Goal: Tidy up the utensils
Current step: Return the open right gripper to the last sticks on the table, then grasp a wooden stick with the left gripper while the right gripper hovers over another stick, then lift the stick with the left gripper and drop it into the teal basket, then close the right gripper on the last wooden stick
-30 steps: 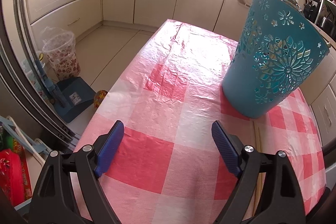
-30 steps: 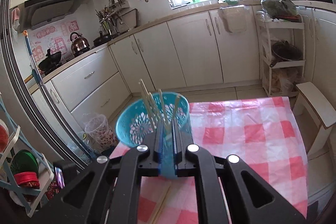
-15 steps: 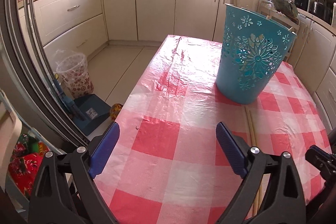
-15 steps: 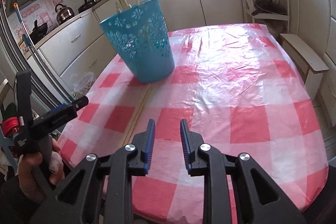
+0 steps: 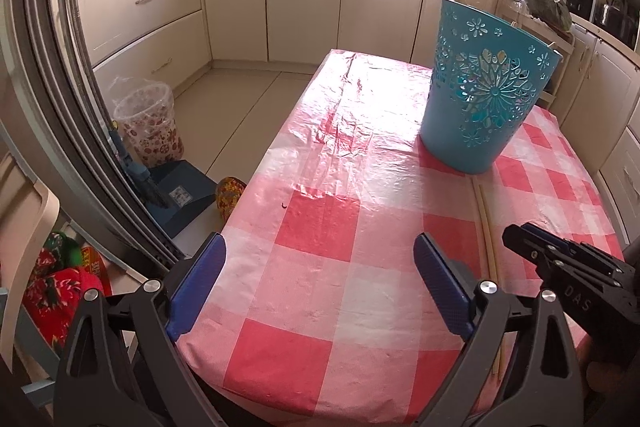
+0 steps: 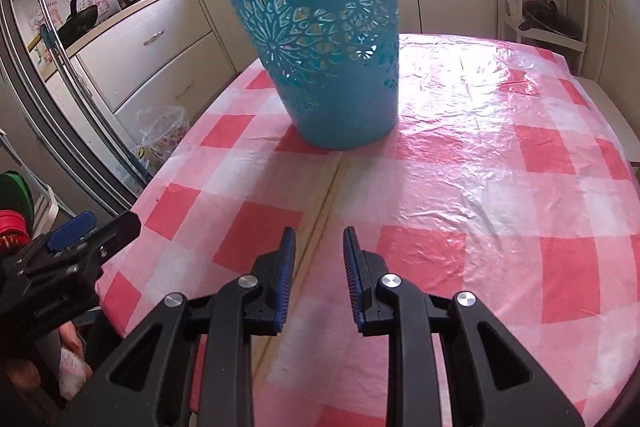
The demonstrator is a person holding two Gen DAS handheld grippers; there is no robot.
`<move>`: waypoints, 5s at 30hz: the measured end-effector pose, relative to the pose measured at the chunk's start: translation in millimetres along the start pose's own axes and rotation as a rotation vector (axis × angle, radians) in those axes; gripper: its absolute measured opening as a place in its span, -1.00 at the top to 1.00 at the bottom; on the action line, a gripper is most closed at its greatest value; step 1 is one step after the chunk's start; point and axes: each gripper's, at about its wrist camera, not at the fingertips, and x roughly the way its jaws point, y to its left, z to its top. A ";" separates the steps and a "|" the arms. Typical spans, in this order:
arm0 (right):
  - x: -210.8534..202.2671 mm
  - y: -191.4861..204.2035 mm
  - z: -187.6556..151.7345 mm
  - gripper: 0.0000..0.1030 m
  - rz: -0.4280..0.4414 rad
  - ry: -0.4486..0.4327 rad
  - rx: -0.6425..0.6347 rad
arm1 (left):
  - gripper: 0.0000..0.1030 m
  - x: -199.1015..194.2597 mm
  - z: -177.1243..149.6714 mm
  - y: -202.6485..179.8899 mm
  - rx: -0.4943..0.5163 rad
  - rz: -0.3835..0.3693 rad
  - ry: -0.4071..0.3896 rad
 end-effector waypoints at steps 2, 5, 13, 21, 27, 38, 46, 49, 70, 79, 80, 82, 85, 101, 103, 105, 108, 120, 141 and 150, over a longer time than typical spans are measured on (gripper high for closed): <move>7.2 3.0 3.0 0.53 -0.009 0.011 -0.002 | -0.77 2.3 -1.4 3.2 -0.011 0.001 0.010; 16.4 4.4 4.2 0.56 -0.038 0.036 -0.008 | -0.77 4.8 -2.0 5.5 -0.020 0.002 0.018; 17.2 -2.5 2.3 0.58 -0.035 0.041 -0.002 | -0.77 5.6 2.9 -2.8 -0.016 -0.009 0.016; 15.4 -10.1 2.5 0.64 -0.023 0.044 0.001 | -0.77 5.6 3.3 -13.8 0.013 -0.010 0.020; 17.3 2.5 2.2 0.67 -0.083 0.054 -0.108 | -0.77 6.5 4.2 -23.5 0.038 -0.013 0.027; 2.9 -49.5 2.5 0.82 -0.051 0.080 -0.158 | -0.74 42.2 19.3 -106.6 0.305 -0.103 0.079; 2.6 -69.9 4.6 0.81 0.038 0.081 -0.047 | 0.16 85.5 27.1 -141.8 0.312 -0.089 0.141; 1.7 -69.3 5.4 0.81 0.032 0.081 -0.055 | 0.88 84.2 25.5 -144.1 0.308 -0.108 0.142; 7.5 -56.3 13.7 0.84 -0.014 0.136 -0.195 | 0.90 76.7 22.4 -107.9 0.196 -0.164 0.219; 7.7 -59.9 15.9 0.84 -0.026 0.147 -0.161 | 0.89 74.0 20.1 -105.3 0.261 -0.159 0.219; 7.6 -57.2 14.6 0.84 -0.015 0.147 -0.165 | 0.90 73.8 20.4 -105.2 0.257 -0.167 0.218; 6.5 -53.9 11.3 0.84 -0.015 0.141 -0.184 | 0.91 70.4 22.1 -97.7 0.219 -0.195 0.213; 5.4 -59.6 8.1 0.87 0.003 0.125 -0.156 | 0.91 53.1 29.8 -79.2 0.155 -0.221 0.164; 6.2 -62.6 4.8 0.89 0.028 0.085 -0.117 | 0.91 -78.9 164.5 -43.7 -0.014 -0.410 -0.270; 5.6 -64.9 4.5 0.89 0.038 0.084 -0.109 | 0.91 -81.0 181.1 -53.2 -0.015 -0.408 -0.316; 5.8 -68.1 4.8 0.89 0.054 0.085 -0.092 | 0.90 -78.8 197.2 -60.3 -0.021 -0.403 -0.358; 6.1 -72.8 5.1 0.89 0.077 0.086 -0.069 | 0.90 -71.4 220.3 -73.0 -0.040 -0.390 -0.421; 7.1 -79.0 5.7 0.85 0.123 0.089 -0.036 | 0.90 -1.8 250.8 -111.4 -0.095 -0.366 -0.475; 2.0 -87.7 5.3 0.83 0.156 0.092 -0.005 | -0.02 -5.2 171.9 -93.0 0.053 -0.187 -0.340; 0.1 -64.2 4.2 0.55 0.067 0.094 -0.100 | -0.56 -8.2 81.5 -38.9 0.088 0.026 -0.262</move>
